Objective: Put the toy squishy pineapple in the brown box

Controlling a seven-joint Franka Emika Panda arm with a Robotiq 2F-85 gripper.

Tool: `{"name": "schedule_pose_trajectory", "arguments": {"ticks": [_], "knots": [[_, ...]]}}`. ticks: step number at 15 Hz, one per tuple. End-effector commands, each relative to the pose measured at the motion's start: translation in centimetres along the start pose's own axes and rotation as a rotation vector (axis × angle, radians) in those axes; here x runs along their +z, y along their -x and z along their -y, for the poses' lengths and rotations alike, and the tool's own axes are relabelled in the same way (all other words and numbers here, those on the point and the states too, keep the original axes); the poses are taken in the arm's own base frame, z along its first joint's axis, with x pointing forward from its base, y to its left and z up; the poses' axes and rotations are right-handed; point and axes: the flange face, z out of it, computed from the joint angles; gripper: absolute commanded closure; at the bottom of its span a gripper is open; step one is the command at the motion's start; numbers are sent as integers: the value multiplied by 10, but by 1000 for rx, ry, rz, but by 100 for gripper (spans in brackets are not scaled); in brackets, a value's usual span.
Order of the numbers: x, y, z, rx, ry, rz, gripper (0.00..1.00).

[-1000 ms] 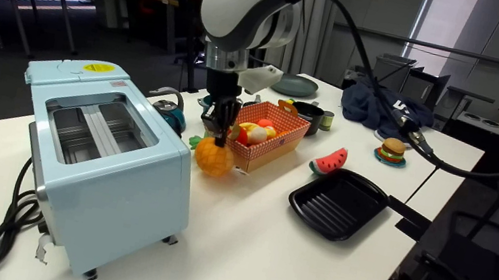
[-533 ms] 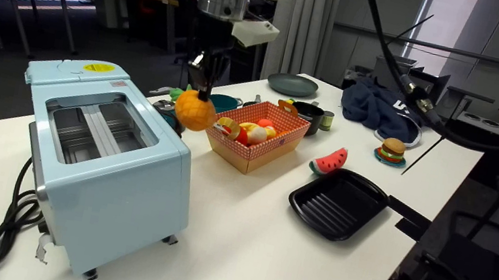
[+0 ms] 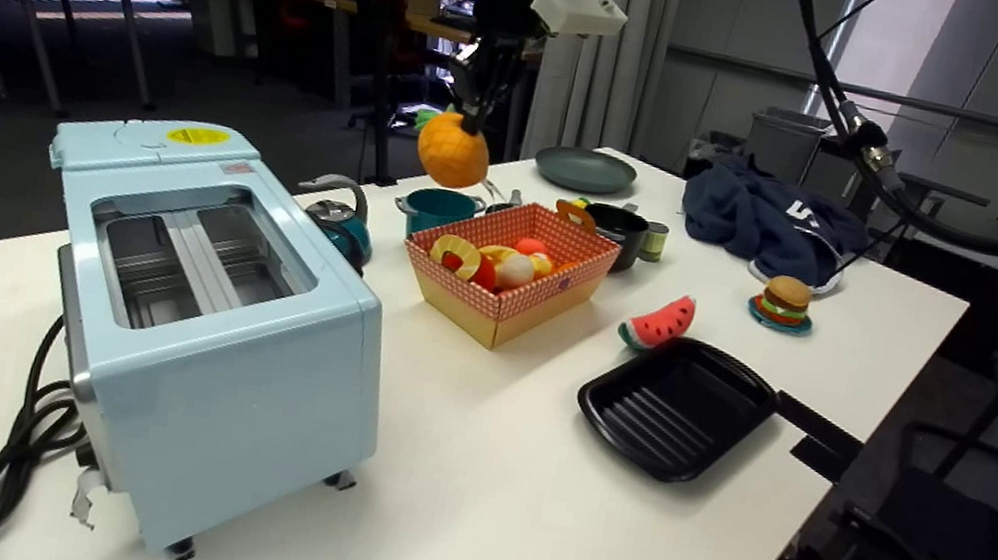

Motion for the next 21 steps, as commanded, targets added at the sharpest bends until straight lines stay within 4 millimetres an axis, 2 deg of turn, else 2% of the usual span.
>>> {"name": "schedule_pose_trajectory", "arguments": {"ticks": [1, 4, 7, 8, 9, 13, 15, 18, 19, 21], "knots": [[0, 19, -40, 108, 6, 14, 99], [20, 34, -59, 153, 9, 62, 99], [40, 47, -57, 149, -3, 111, 99], [47, 52, -54, 150, -1, 133, 72], [52, 55, -52, 143, -7, 139, 71], [70, 71, -47, 136, 1, 174, 42], [77, 84, -46, 148, 9, 200, 27], [84, 110, -45, 271, 12, 228, 5], [83, 118, -44, 338, 14, 235, 0], [79, 133, -43, 442, 18, 245, 0]]}}
